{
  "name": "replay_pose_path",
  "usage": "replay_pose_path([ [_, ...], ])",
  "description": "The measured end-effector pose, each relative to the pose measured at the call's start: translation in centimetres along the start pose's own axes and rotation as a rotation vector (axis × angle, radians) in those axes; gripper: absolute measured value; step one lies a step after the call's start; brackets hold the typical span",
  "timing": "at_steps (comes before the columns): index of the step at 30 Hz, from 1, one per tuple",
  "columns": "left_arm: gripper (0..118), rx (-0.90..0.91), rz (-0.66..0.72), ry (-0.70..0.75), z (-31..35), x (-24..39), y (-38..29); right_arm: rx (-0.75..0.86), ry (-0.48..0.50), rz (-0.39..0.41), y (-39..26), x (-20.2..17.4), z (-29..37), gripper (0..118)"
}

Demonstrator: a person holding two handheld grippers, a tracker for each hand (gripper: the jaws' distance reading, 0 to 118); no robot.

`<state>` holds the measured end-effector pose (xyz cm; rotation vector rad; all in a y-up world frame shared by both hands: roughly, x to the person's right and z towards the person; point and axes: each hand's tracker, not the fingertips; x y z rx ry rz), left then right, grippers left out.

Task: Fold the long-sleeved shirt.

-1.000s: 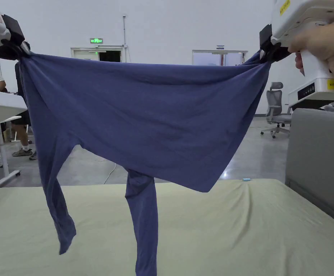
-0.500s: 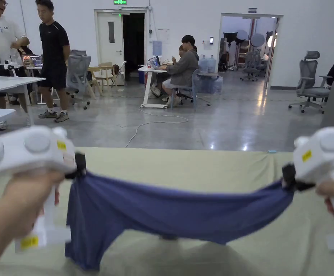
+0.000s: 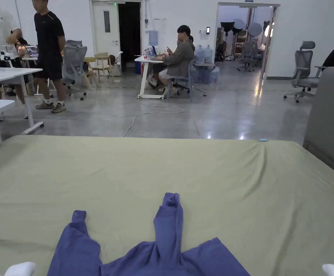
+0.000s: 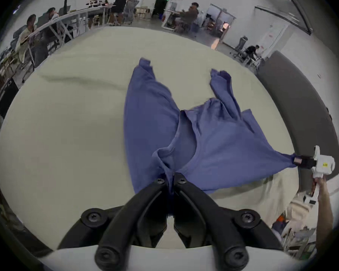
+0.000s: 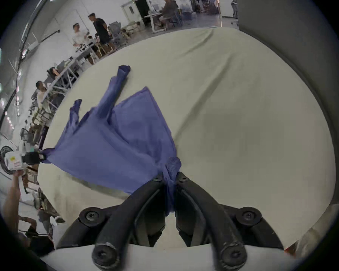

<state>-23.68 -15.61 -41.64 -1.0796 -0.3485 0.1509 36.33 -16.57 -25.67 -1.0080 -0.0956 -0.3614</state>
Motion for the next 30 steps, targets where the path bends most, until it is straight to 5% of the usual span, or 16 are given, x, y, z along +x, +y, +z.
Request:
replay_pose_path([
  [12, 0, -0.088, -0.028, -0.026, 3.3, -0.8, -12.5, -0.023, -0.034, 0.003, -13.9, 0.8, 4.8, 3],
  [18, 0, -0.118, 0.02, -0.025, 1.6, -2.0, -14.8, -0.097, -0.039, -0.086, -16.8, 2.5, 2.1, 3],
  [26, 0, -0.111, 0.055, -0.002, -1.1, -2.6, -16.0, -0.132, -0.073, -0.081, -17.3, 2.5, -0.7, 5],
  [29, 6, -0.13, 0.016, 0.012, -0.6, -2.0, -15.5, -0.164, -0.048, -0.142, -16.6, 3.3, -0.3, 25],
  [30, 39, -0.154, 0.009, 0.02, 0.0, -1.8, -14.7, -0.182, -0.042, -0.175, -15.9, 3.4, 0.4, 54],
])
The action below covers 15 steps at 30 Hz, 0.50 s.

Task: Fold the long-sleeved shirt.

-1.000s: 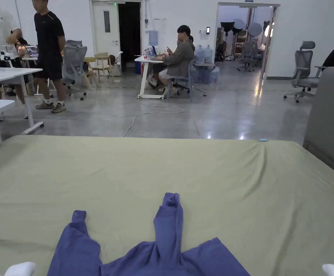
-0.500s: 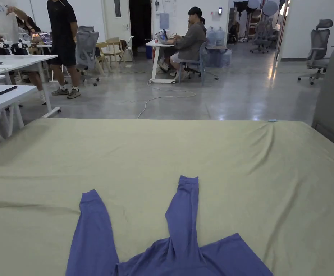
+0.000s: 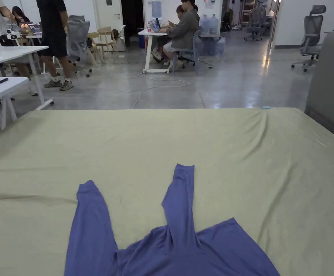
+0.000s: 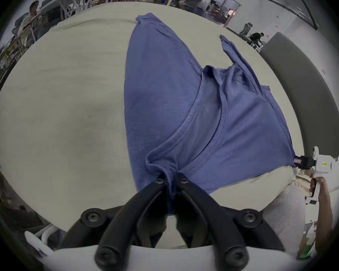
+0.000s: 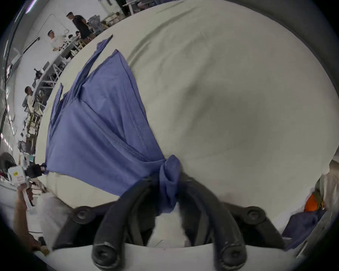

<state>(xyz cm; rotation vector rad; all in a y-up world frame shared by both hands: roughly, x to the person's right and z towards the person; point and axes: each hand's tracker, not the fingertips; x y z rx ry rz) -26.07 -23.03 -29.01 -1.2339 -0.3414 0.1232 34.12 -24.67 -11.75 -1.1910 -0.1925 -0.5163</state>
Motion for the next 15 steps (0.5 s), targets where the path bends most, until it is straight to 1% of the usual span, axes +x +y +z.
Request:
replay_pose_path([
  [1, 76, 0.005, -0.004, 0.008, 1.3, 0.3, 0.3, 0.005, 0.009, -0.019, 0.4, -0.3, 1.3, 84],
  [2, 102, 0.053, -0.022, 0.031, 3.1, 0.5, 0.3, 0.049, 0.0, -0.026, 0.5, -0.7, 2.9, 104],
  [3, 116, 0.137, -0.021, -0.004, 5.0, 0.7, 0.2, 0.13, -0.015, 0.004, 0.4, -1.1, 4.8, 110],
  [5, 116, 0.282, -0.023, -0.066, 8.0, 1.2, -1.0, 0.261, -0.001, 0.018, -0.1, -2.2, 8.3, 110],
  [6, 116, 0.314, -0.018, -0.061, 8.9, 1.7, -1.7, 0.274, 0.023, 0.014, -0.4, -2.6, 9.3, 110],
  [8, 116, 0.243, -0.028, -0.022, 8.8, 2.8, -2.7, 0.25, 0.058, 0.013, -1.0, -3.1, 9.6, 110],
  [9, 116, 0.141, -0.046, 0.008, 8.1, 3.4, -3.1, 0.211, 0.073, 0.004, -1.1, -3.5, 9.3, 110],
  [10, 110, 0.094, -0.048, 0.035, 7.3, 4.0, -3.9, 0.159, 0.076, 0.008, -1.4, -3.7, 8.7, 110],
  [11, 83, 0.091, -0.064, 0.03, 6.7, 4.6, -4.8, 0.128, 0.049, 0.024, -2.1, -4.1, 7.7, 105],
  [12, 2, 0.088, -0.072, 0.035, 6.1, 5.4, -5.3, 0.121, 0.016, 0.05, -2.6, -4.6, 7.0, 71],
  [13, 0, 0.099, -0.067, 0.024, 5.7, 6.1, -5.8, 0.121, -0.032, 0.084, -2.8, -4.8, 6.0, 14],
  [14, 0, 0.08, -0.072, -0.005, 5.3, 6.8, -5.3, 0.1, -0.087, 0.108, -3.4, -5.2, 5.0, 0],
  [15, 0, 0.076, -0.078, -0.07, 5.2, 7.4, -4.3, 0.087, -0.103, 0.15, -3.8, -5.6, 4.5, 0],
])
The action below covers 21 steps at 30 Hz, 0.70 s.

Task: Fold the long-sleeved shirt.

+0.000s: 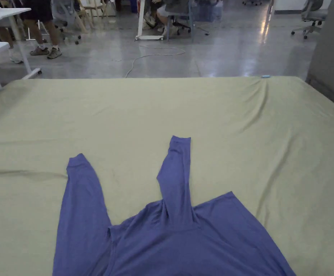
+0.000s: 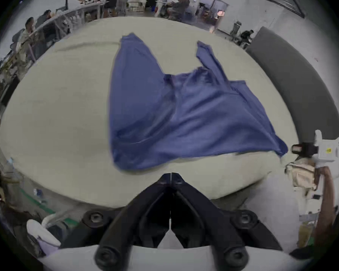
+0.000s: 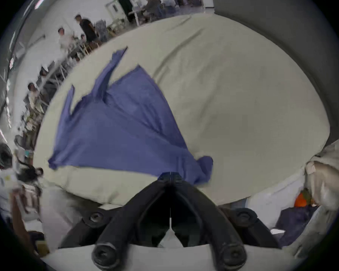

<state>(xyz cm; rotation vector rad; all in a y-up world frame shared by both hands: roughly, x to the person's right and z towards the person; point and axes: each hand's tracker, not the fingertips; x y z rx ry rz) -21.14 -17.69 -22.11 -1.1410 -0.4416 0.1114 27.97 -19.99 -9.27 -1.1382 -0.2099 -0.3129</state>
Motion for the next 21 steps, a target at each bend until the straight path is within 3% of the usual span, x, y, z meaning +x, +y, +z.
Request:
replay_pose_path([
  [3, 0, 0.12, -0.024, -0.025, -0.5, 1.5, 4.8, -0.024, 0.11, -0.033, 0.0, -0.2, -0.7, 0],
  [4, 14, 0.151, -0.054, 0.001, -1.1, 2.1, 6.7, -0.026, 0.121, -0.04, 0.2, -0.2, -0.8, 0],
  [5, 51, 0.186, -0.104, 0.022, -2.0, 2.8, 8.9, -0.024, 0.112, -0.039, 0.5, -0.2, -0.9, 0],
  [6, 106, 0.196, -0.162, 0.043, -3.6, 3.5, 11.1, -0.022, 0.105, -0.037, 1.0, -0.4, -0.9, 0],
  [7, 118, 0.171, -0.204, 0.062, -5.2, 4.1, 13.2, -0.018, 0.091, -0.03, 1.2, -0.5, -1.0, 0],
  [10, 118, 0.11, -0.332, 0.162, -11.5, 5.6, 18.3, -0.016, 0.069, -0.024, 2.0, -0.4, -1.2, 0],
  [13, 114, -0.051, -0.376, 0.154, -16.9, 6.2, 21.0, -0.02, 0.07, -0.045, 2.4, 0.2, -1.3, 0],
  [14, 102, -0.074, -0.379, 0.136, -18.4, 6.3, 21.3, -0.02, 0.063, -0.05, 2.4, 0.4, -1.5, 0],
  [15, 60, -0.093, -0.384, 0.133, -19.2, 6.1, 21.7, -0.022, 0.055, -0.052, 2.5, 0.6, -1.7, 0],
  [16, 10, -0.117, -0.39, 0.137, -20.2, 6.0, 21.8, -0.027, 0.042, -0.052, 2.5, 0.7, -1.9, 0],
  [17, 0, -0.147, -0.389, 0.172, -21.2, 6.1, 21.8, -0.033, 0.031, -0.051, 2.6, 0.9, -2.2, 0],
  [19, 0, -0.147, -0.397, 0.185, -21.7, 6.2, 21.5, -0.043, 0.023, -0.055, 2.8, 0.9, -2.7, 0],
  [21, 0, -0.133, -0.387, 0.171, -20.5, 5.9, 21.9, -0.052, 0.046, -0.059, 3.6, 1.4, -3.0, 16],
])
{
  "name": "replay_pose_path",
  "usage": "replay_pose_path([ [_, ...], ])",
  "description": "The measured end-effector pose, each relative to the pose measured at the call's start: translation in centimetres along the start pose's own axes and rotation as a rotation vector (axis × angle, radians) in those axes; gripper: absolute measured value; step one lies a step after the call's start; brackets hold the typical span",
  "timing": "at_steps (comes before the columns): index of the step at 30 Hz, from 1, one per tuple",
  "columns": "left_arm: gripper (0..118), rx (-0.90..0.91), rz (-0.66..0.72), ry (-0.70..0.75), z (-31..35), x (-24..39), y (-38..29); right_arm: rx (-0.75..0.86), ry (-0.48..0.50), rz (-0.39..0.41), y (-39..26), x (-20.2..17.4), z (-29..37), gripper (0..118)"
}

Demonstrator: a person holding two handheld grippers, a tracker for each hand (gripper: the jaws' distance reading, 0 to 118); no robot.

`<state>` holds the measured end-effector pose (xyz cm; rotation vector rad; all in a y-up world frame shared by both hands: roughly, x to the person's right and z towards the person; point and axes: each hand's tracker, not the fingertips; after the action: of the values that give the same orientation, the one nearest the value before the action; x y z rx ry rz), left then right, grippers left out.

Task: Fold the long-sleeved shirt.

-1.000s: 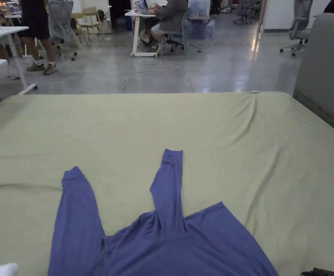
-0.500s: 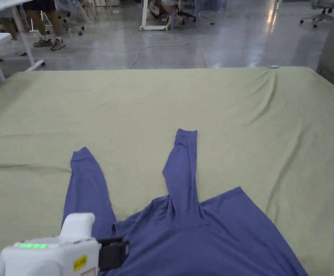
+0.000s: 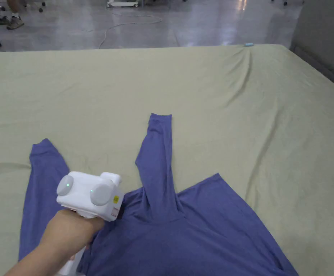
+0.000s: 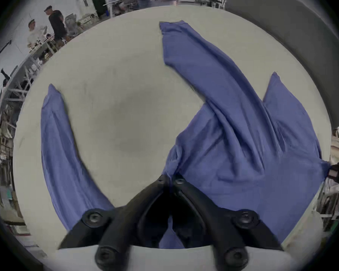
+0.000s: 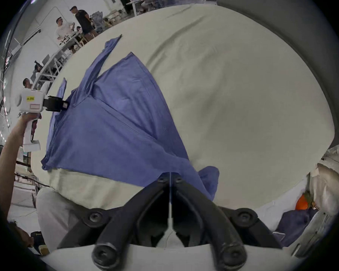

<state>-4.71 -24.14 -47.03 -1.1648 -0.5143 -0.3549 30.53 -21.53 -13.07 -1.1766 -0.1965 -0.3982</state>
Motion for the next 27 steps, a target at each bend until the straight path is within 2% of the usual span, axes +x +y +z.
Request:
replay_pose_path([
  [1, 0, 0.017, 0.016, -0.023, 0.7, -0.3, -0.2, 0.006, 0.0, -0.01, 0.2, 0.1, 0.1, 16],
  [2, 0, 0.042, 0.036, -0.052, 1.5, -0.7, -0.5, 0.026, 0.007, -0.036, 0.7, 0.4, -0.1, 53],
  [3, 0, 0.054, 0.054, -0.07, 2.3, -1.0, -0.6, 0.048, -0.023, -0.046, 1.1, 0.6, -0.5, 108],
  [4, 0, 0.075, 0.068, -0.08, 3.0, -1.3, -0.8, 0.06, -0.058, -0.024, 1.2, 1.1, -0.4, 118],
  [5, 0, 0.1, 0.082, -0.094, 4.0, -1.3, -1.1, 0.071, -0.035, -0.016, 2.3, 1.1, -1.5, 116],
  [6, 0, 0.109, 0.085, -0.103, 5.0, -1.3, -1.3, 0.051, -0.055, -0.017, 2.9, 1.0, -2.5, 116],
  [8, 0, 0.161, 0.104, -0.118, 7.1, -1.3, -1.6, -0.11, -0.111, 0.013, 3.7, 0.2, -4.6, 113],
  [10, 0, 0.198, 0.115, -0.129, 10.0, -0.5, -2.3, -0.14, -0.166, 0.093, 1.7, 0.1, -4.2, 63],
  [11, 0, 0.23, 0.129, -0.135, 11.5, -0.4, -2.6, -0.073, -0.232, 0.152, 1.4, -0.8, -3.3, 61],
  [12, 0, 0.258, 0.146, -0.144, 13.1, -0.3, -3.0, -0.045, -0.177, 0.159, 1.1, -1.2, -2.4, 27],
  [13, 0, 0.279, 0.153, -0.152, 14.4, -0.2, -3.4, -0.058, -0.098, 0.131, 0.9, -1.1, -1.7, 2],
  [14, 0, 0.301, 0.158, -0.16, 15.7, -0.5, -3.4, -0.043, -0.021, 0.072, 0.8, -1.6, -0.8, 2],
  [15, 0, 0.338, 0.162, -0.153, 17.3, -0.3, -3.8, -0.024, -0.057, 0.099, 0.8, -2.3, 0.2, 2],
  [16, 0, 0.358, 0.157, -0.147, 18.6, -0.1, -4.2, 0.021, -0.097, 0.178, 0.9, -3.3, 1.3, 2],
  [18, 0, 0.419, 0.168, -0.165, 21.5, -0.2, -4.5, 0.103, -0.126, 0.261, 1.6, -4.4, 4.4, 2],
  [22, 0, 0.532, 0.193, -0.179, 27.5, -1.0, -4.2, 0.285, -0.047, 0.255, 5.0, -5.7, 11.6, 2],
  [27, 0, 0.711, 0.223, -0.144, 36.4, -4.0, 0.5, 0.49, -0.027, 0.349, 13.9, -9.5, 21.5, 2],
])
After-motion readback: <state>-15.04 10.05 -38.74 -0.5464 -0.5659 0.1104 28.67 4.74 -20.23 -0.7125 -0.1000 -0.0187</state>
